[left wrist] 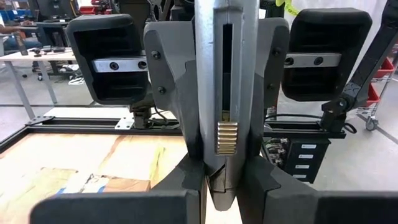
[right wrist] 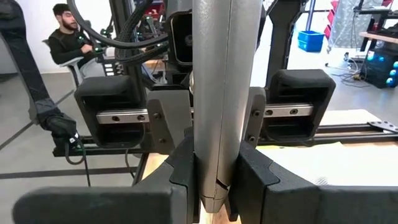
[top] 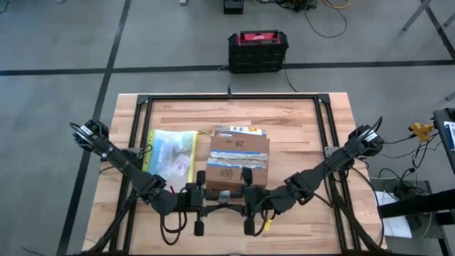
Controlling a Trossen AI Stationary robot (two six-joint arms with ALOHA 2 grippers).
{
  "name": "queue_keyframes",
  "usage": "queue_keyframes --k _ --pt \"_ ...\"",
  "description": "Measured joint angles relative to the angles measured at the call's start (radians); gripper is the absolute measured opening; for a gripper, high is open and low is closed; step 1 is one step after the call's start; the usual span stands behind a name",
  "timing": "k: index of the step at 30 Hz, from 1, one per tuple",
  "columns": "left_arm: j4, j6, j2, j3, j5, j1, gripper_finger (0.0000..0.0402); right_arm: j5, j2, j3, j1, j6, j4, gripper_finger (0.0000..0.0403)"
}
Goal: Unpack boxes
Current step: Break down the box until it is fully flat
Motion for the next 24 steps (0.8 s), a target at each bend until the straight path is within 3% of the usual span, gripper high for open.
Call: queue_keyframes --k 5,10,16,24 --pt "0.01 0.004 0.0 0.0 0.0 -0.003 0.0034 0.008 0.021 0.0 -0.001 -0.001 0.05 0.0101" --pt "0.013 0.02 0.0 0.0 -0.001 -0.003 0.0034 0.008 0.029 0.002 0.0 -0.012 0.049 0.0049" --pt "0.008 0.041 0.0 0.0 0.0 -0.005 0.005 0.007 0.03 0.002 0.002 -0.012 0.045 0.0048" --pt "-0.154 0.057 -0.077 0.001 -0.045 -0.071 0.0114 0.013 0.004 0.001 0.026 -0.028 -0.019 0.0048"
